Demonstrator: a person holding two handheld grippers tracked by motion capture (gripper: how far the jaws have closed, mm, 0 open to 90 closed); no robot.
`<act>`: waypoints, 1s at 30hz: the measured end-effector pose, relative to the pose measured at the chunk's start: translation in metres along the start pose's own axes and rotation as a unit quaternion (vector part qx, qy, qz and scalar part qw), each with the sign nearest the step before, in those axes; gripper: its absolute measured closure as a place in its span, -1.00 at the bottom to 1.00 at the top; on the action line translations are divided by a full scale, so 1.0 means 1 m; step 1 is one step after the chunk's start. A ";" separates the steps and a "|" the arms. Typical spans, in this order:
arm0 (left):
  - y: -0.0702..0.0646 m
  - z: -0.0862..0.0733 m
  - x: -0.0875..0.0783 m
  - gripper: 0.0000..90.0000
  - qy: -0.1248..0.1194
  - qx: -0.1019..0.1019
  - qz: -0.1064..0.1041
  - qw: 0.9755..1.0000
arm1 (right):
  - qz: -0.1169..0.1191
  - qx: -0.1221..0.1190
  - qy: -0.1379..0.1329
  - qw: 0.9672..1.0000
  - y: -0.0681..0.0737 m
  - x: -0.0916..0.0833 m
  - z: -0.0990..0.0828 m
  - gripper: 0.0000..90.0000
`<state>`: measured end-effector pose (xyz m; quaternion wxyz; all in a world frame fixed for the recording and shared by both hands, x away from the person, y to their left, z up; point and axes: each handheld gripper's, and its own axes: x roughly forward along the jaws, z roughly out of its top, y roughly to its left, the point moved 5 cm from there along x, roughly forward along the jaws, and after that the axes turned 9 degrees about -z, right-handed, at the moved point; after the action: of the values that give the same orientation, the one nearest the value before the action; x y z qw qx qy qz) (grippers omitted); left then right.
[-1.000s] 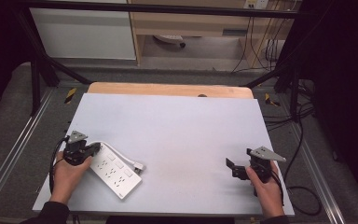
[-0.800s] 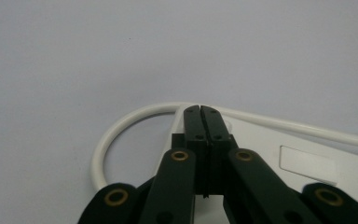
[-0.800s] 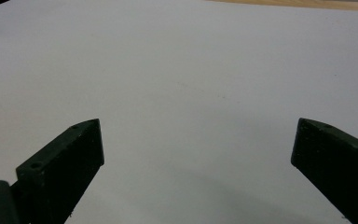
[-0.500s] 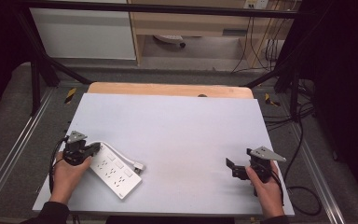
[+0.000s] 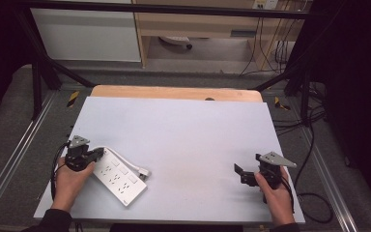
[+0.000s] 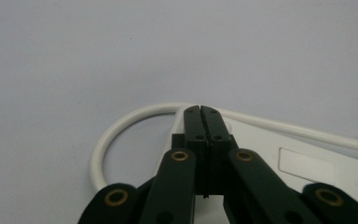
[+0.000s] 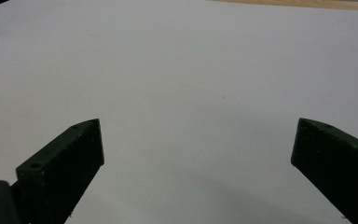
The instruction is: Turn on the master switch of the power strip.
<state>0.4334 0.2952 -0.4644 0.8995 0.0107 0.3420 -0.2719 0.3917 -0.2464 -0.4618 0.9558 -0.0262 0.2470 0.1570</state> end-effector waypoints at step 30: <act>0.002 -0.001 -0.001 1.00 -0.019 -0.002 0.002 1.000 | 0.000 -0.001 0.000 1.000 0.000 0.000 0.000 -0.94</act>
<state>0.4333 0.2974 -0.4646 0.9063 0.0039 0.3253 -0.2698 0.3918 -0.2465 -0.4618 0.9559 -0.0268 0.2467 0.1569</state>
